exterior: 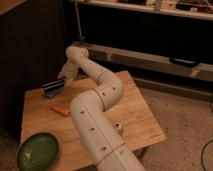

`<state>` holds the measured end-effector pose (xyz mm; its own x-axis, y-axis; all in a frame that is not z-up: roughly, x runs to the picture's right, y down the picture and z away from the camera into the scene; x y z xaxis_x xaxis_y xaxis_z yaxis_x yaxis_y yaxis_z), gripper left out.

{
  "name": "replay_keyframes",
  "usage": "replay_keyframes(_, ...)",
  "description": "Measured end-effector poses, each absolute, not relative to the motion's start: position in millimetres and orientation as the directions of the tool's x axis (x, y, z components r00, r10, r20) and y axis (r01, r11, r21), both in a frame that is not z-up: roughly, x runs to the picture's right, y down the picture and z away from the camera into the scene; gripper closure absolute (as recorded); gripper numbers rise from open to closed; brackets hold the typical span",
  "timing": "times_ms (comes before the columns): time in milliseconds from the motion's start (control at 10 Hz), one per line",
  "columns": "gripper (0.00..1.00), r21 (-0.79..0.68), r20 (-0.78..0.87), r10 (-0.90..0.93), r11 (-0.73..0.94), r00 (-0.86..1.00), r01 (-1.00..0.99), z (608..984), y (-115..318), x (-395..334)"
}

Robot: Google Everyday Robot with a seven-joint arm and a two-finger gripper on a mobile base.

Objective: Place the eraser on the white sponge

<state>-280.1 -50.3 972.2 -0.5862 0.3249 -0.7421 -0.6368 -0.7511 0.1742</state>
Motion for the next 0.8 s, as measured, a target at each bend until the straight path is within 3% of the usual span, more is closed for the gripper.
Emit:
replay_keyframes(300,0.22,0.174,-0.742,0.325,-0.751,-0.586,-0.637,972.2,-50.3,-280.1)
replay_keyframes(800,0.20,0.174,-0.742,0.325,-0.751,-0.586,-0.637,972.2,-50.4,-280.1)
